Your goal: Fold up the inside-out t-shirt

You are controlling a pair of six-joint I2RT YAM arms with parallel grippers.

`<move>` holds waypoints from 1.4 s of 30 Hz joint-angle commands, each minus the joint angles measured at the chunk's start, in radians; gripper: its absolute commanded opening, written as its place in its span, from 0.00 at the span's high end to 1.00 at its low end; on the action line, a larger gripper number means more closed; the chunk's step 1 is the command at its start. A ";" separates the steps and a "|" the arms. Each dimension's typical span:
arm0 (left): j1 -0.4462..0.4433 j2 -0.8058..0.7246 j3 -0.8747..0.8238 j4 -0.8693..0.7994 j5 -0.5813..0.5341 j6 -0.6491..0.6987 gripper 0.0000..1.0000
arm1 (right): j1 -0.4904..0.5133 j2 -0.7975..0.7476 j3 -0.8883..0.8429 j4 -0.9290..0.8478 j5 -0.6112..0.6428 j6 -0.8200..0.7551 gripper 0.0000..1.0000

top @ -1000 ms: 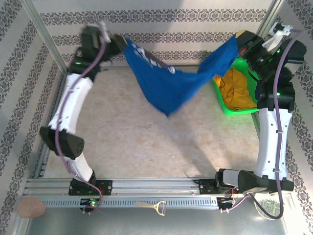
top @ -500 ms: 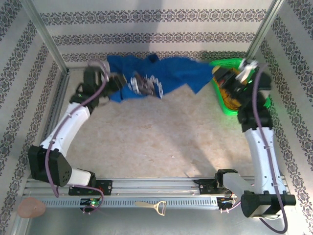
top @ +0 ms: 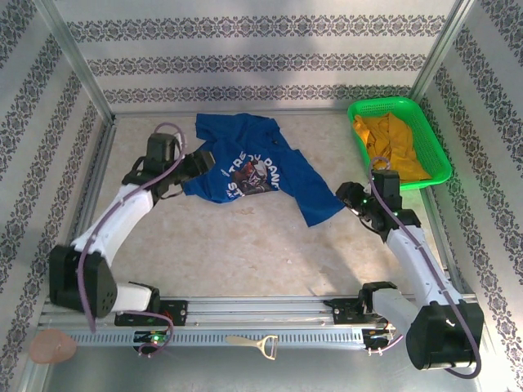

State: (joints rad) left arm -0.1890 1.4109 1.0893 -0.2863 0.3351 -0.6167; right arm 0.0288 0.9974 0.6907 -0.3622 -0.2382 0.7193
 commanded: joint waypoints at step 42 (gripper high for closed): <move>-0.384 0.093 0.032 0.089 0.116 0.033 0.91 | 0.147 0.509 0.563 -0.016 -0.017 -0.043 0.18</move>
State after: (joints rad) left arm -0.5018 1.5543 1.2919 -0.3561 0.3897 -0.4999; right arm 0.2024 1.4994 1.2758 -0.4763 -0.1547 0.6250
